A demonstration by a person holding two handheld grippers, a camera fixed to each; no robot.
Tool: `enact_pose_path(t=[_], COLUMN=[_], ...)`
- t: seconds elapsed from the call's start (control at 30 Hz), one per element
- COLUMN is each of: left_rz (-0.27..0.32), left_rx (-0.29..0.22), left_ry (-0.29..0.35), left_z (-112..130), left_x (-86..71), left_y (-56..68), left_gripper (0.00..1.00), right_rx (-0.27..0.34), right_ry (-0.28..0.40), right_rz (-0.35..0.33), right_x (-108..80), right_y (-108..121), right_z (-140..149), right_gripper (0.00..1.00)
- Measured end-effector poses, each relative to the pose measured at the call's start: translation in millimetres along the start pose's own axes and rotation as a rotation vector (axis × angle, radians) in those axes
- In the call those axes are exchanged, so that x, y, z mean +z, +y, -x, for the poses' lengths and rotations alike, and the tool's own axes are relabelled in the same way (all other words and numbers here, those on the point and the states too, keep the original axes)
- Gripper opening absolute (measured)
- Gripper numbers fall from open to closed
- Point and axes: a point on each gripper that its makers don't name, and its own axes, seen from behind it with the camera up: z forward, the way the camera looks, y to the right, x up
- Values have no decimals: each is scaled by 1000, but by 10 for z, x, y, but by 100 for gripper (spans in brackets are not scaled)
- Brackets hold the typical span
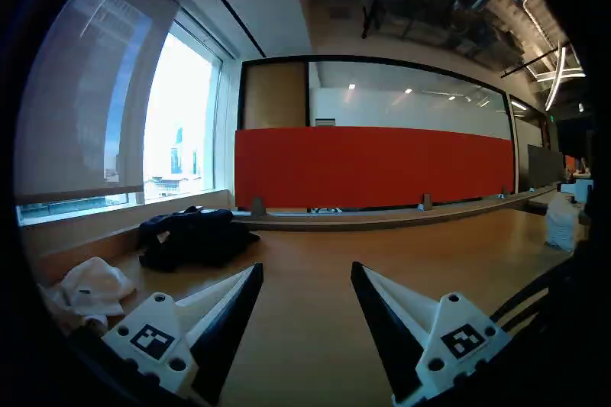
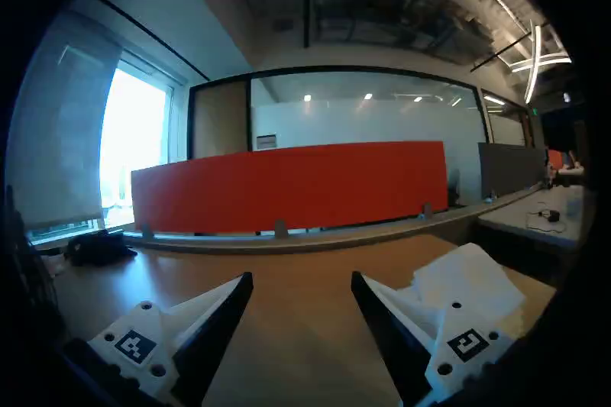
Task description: Fold towel
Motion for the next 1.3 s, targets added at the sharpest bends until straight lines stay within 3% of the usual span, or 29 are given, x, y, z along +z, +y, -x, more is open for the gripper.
enact_pose_path(t=[0.17,0.57,1.3], left_rz=[0,0,0], left_rx=[0,0,0], left_ry=[0,0,0], left_z=[2,0,-2], left_x=[1,5,8], left_y=[-2,-1,0], left_gripper=[85,85,84], right_rx=[25,16,-91], right_ry=[-3,-13,-8], right_rz=[-10,0,6], right_x=[6,-12,-32], right_y=[-1,-1,-145], right_z=[99,256,340], right_gripper=[100,100,100])
